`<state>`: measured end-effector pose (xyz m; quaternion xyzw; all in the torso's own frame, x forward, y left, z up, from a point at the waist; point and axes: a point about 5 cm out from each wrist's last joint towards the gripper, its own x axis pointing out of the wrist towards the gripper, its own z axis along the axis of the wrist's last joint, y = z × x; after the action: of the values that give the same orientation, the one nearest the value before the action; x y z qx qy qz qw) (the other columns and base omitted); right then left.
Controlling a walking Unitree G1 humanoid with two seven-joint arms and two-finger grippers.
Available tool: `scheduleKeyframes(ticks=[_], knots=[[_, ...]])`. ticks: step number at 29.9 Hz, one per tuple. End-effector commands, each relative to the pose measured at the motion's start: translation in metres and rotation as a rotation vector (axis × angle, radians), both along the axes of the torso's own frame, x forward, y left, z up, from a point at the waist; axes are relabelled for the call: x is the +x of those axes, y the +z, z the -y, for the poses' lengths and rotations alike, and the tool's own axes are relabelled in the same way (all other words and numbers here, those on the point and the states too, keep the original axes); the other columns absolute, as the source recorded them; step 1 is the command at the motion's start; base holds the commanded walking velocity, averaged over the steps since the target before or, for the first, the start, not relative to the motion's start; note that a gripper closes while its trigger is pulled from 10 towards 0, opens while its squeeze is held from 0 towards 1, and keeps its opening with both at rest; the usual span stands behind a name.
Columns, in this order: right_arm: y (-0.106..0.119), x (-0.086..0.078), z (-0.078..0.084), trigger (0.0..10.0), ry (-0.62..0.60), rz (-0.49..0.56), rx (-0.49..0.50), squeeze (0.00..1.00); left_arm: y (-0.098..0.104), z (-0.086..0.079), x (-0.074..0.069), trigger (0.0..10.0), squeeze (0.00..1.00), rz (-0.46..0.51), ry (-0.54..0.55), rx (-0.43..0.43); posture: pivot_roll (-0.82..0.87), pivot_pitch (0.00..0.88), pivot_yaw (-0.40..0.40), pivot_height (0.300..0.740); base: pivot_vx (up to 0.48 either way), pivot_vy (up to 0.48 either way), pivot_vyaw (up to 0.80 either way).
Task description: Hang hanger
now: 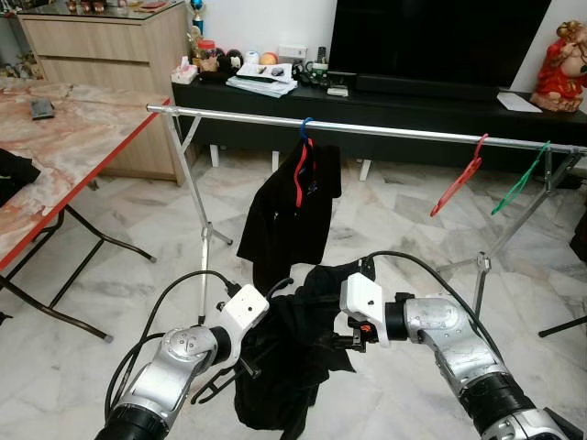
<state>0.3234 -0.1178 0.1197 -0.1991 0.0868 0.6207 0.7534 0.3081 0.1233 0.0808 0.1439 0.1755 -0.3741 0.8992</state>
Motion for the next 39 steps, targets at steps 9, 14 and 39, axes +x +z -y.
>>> scheduleKeyframes(ticks=[9, 14, 39], knots=[[0.009, -0.006, 0.001, 10.0, 0.056, 0.006, 0.005, 1.0, 0.007, 0.0, 0.003, 10.0, 0.0, 0.029, 0.007, -0.018, 0.09, 0.023, -0.062, 0.74, 0.0, 0.0, 0.0], [0.003, -0.01, 0.011, 10.0, 0.053, 0.004, -0.086, 1.0, 0.006, 0.001, 0.002, 10.0, 0.0, 0.023, 0.008, -0.025, 0.09, 0.024, -0.062, 0.74, 0.0, 0.0, 0.0], [0.026, 0.023, 0.031, 10.0, -0.137, 0.271, -0.235, 0.0, 0.003, -0.009, -0.006, 10.0, 0.0, 0.027, -0.071, 0.061, 0.08, 0.025, -0.061, 0.74, 0.0, 0.0, 0.0]])
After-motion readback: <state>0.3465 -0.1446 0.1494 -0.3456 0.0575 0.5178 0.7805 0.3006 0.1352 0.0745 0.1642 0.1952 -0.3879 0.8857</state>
